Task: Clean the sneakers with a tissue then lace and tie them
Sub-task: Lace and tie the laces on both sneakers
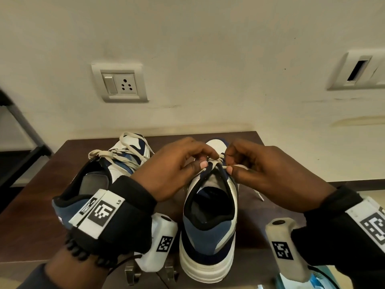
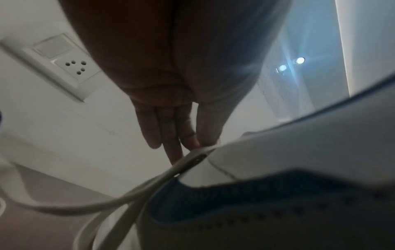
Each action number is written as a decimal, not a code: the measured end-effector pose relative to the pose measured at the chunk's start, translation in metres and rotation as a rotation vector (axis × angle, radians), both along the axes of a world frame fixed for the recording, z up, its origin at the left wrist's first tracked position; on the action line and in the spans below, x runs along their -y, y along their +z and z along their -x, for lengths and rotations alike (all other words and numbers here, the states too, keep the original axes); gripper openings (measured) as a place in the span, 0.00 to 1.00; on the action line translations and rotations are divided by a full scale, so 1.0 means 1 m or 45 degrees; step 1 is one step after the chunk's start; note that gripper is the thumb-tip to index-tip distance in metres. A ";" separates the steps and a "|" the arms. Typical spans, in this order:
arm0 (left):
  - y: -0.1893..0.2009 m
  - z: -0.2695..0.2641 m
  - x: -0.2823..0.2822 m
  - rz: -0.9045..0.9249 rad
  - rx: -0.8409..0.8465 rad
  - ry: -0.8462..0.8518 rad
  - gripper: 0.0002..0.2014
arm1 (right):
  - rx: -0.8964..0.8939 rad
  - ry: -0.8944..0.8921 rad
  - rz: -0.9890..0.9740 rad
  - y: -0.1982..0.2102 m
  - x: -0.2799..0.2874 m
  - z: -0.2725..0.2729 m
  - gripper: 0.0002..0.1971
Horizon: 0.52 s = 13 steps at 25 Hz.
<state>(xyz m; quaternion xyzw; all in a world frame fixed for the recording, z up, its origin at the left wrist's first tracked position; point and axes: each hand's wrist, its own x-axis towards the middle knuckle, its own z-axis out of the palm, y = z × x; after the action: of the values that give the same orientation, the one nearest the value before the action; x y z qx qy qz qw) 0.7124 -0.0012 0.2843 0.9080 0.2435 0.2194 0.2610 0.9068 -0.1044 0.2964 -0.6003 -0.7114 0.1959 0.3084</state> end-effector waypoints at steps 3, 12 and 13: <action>-0.003 -0.002 0.001 -0.057 0.026 0.059 0.08 | 0.038 -0.013 -0.001 -0.002 -0.001 -0.001 0.06; -0.002 0.001 0.001 -0.030 -0.095 0.081 0.05 | 0.054 -0.130 -0.013 -0.006 -0.007 0.001 0.04; -0.003 0.001 0.001 -0.088 -0.120 0.081 0.05 | 0.049 -0.142 -0.019 -0.006 -0.007 0.000 0.04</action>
<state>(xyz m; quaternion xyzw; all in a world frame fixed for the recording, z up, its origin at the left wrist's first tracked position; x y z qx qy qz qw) 0.7118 -0.0025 0.2808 0.9176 0.2766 0.1929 0.2104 0.9068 -0.0978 0.2901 -0.6403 -0.6842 0.1615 0.3096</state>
